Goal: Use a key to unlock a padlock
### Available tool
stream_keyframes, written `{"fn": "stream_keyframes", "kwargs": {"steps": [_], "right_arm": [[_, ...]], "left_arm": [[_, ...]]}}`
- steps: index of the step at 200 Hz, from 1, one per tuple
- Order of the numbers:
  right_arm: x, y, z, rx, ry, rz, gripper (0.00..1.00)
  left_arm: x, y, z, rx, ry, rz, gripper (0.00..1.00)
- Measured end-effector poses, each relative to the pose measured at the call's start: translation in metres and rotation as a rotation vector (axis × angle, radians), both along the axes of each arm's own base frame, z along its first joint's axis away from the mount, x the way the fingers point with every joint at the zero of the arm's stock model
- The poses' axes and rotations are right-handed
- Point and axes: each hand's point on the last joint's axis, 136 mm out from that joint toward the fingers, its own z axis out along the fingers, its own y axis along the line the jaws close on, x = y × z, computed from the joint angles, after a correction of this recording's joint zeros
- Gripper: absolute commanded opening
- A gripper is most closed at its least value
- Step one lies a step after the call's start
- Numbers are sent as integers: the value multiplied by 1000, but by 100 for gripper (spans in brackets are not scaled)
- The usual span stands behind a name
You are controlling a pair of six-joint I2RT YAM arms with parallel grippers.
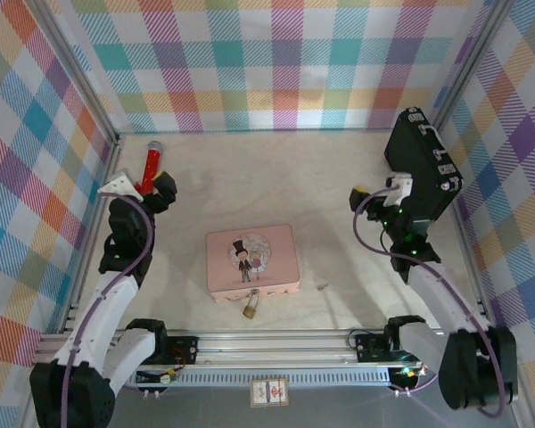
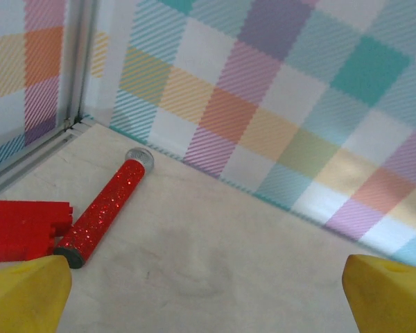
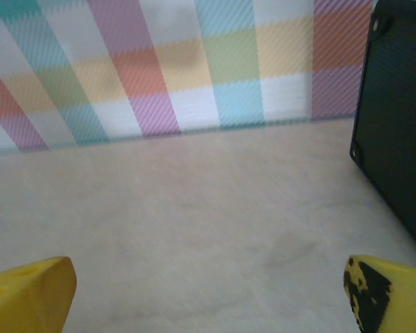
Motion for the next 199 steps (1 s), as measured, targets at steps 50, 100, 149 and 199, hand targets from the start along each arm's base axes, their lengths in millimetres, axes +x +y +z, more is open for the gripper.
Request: {"fn": "stream_keyframes", "kwargs": {"steps": [50, 100, 149, 199], "right_arm": [[-39, -8, 75, 273, 39, -82, 99], [-66, 0, 22, 284, 325, -72, 99], [-96, 29, -19, 243, 604, 20, 99], [-134, 70, -67, 185, 869, 106, 92]], "left_arm": [[-35, 1, -28, -156, 199, 39, 100], [-54, -43, -85, -237, 433, -179, 100], [-82, -87, -117, -212, 603, -372, 100], [-103, -112, -118, -119, 517, -478, 100]]}}
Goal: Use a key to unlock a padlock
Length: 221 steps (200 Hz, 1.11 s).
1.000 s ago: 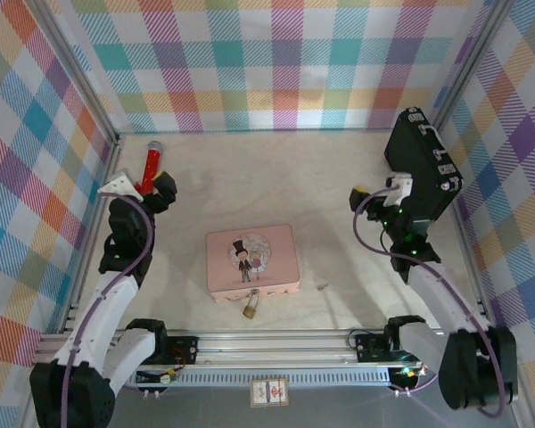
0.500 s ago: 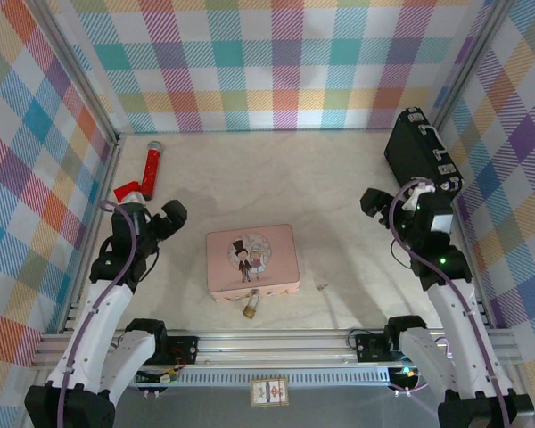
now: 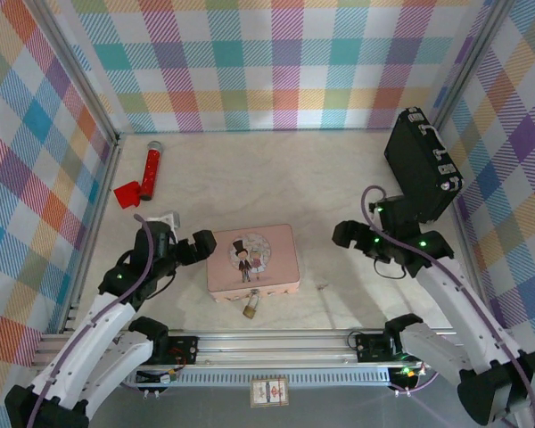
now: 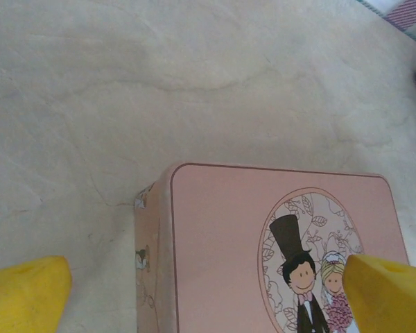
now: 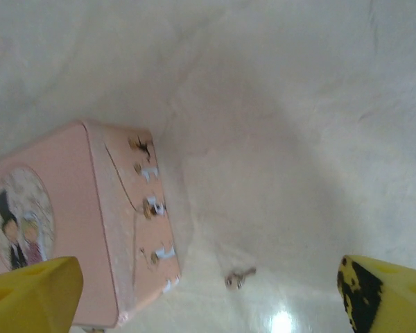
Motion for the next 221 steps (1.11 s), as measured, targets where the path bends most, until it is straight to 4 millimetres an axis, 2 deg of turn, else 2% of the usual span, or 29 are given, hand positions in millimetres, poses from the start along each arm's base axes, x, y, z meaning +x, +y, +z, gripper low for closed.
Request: {"fn": "stream_keyframes", "kwargs": {"steps": [29, 58, 99, 140, 221], "right_arm": [[-22, 12, -30, -31, 121, 12, 82], [-44, 15, -60, -60, 225, -20, 73], [-67, 25, -93, -111, 358, -58, 61], [-70, 38, -112, -121, 433, -129, 52], [-62, 41, -128, -95, 473, -292, 43]], "left_arm": [[0, 5, -6, 34, -42, 6, 100], [2, 5, -10, 49, -84, -4, 100], [-1, 6, -21, 56, -112, -15, 100], [-2, 7, -13, 43, -155, -16, 100], [-1, 4, -11, 31, -168, -26, 100]]}}
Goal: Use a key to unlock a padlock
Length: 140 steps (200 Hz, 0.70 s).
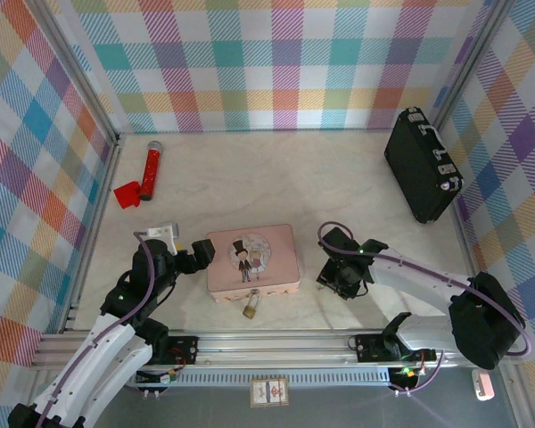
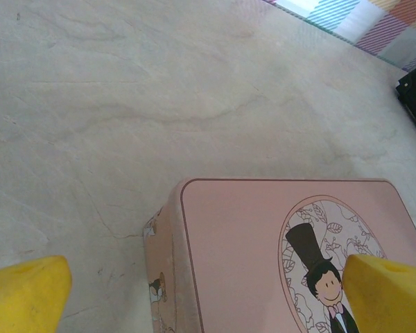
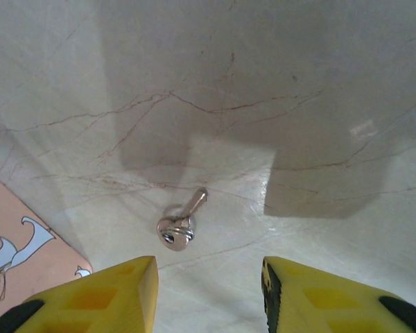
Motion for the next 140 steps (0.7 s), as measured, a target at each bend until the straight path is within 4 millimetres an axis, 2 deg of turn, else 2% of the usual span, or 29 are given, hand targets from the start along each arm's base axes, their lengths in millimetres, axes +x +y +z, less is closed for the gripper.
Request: {"fn": "stream_keyframes", "kwargs": {"steps": [66, 140], "right_arm": [[0, 1, -18, -32, 53, -35, 38], [5, 9, -11, -28, 39, -31, 34]], "left_arm": [[0, -1, 0, -3, 2, -6, 100], [0, -1, 0, -3, 3, -6, 100]]}}
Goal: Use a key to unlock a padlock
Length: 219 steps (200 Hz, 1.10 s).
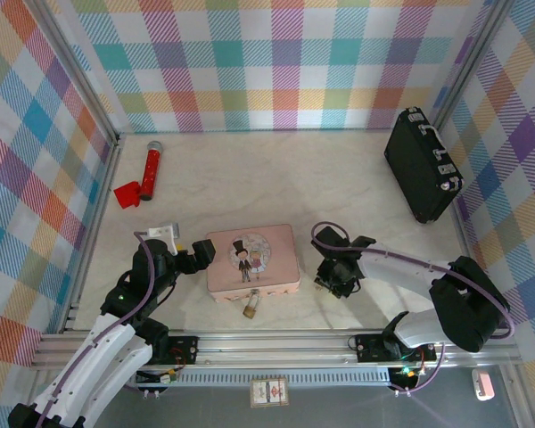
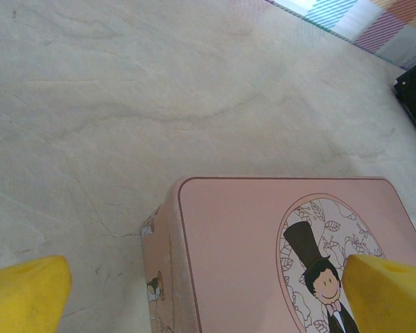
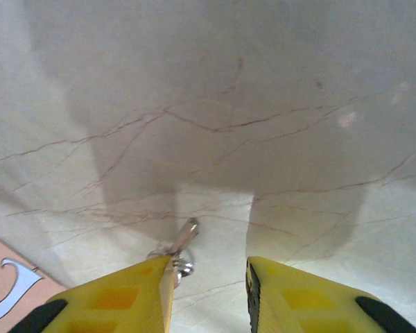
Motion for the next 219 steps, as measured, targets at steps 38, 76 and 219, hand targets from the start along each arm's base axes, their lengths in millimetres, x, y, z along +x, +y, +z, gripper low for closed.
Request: {"fn": "stream_keyframes", "kwargs": {"steps": [38, 76, 219], "right_arm": [[7, 10, 11, 13, -35, 17, 34], [6, 13, 6, 8, -20, 25, 34], [-2, 14, -10, -34, 29, 48, 14]], "left_arm": [[0, 0, -1, 1, 4, 0, 100], [0, 0, -1, 1, 3, 0, 100], [0, 0, -1, 2, 3, 1, 100]]}}
